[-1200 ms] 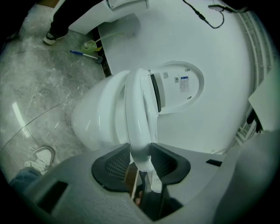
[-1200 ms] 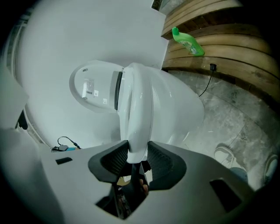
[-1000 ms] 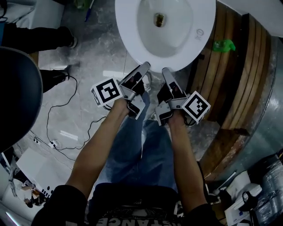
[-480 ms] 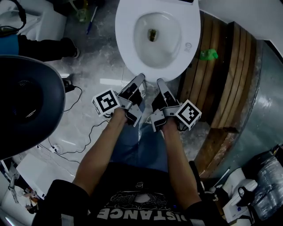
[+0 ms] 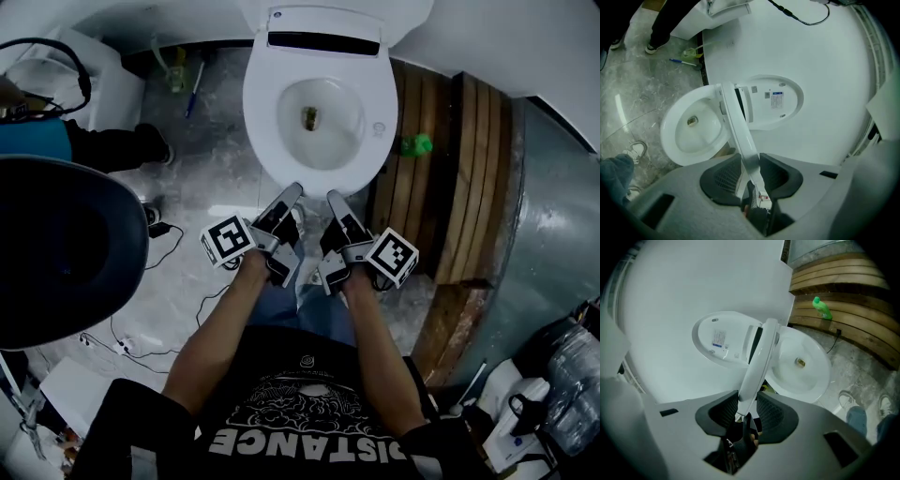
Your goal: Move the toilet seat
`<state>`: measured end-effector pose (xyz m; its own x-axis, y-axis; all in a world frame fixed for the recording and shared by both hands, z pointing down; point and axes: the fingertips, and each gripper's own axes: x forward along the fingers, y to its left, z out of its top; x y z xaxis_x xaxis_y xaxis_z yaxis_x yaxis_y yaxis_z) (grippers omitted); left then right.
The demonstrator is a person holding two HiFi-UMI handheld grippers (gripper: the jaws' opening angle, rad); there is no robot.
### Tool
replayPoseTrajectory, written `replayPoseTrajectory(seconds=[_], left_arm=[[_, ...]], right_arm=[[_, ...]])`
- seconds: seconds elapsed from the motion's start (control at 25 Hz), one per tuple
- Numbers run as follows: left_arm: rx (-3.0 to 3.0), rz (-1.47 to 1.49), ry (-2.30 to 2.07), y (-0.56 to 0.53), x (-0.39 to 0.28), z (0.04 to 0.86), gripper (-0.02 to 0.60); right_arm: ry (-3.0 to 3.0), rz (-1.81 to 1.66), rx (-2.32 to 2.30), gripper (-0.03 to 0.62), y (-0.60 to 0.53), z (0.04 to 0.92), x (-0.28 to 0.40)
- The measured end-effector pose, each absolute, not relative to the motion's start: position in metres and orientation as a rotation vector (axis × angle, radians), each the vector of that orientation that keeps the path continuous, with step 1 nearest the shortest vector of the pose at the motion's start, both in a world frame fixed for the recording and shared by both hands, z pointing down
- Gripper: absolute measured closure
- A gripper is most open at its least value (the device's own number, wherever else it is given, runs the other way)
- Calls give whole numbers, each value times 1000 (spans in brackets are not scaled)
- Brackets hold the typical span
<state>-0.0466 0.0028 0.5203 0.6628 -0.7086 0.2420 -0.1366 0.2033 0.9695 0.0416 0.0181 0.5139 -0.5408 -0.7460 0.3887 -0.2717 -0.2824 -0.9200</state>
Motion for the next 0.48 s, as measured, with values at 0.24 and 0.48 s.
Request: replayPoseTrajectory(seconds=[0.24, 0.48], left_arm=[[1366, -454, -759, -17, -44, 478, 449], [1415, -378, -732, -53, -29, 455, 451]], right_arm=[[1656, -1824, -1236, 465, -3, 467, 41], [1660, -1795, -1263, 465, -37, 443, 57]])
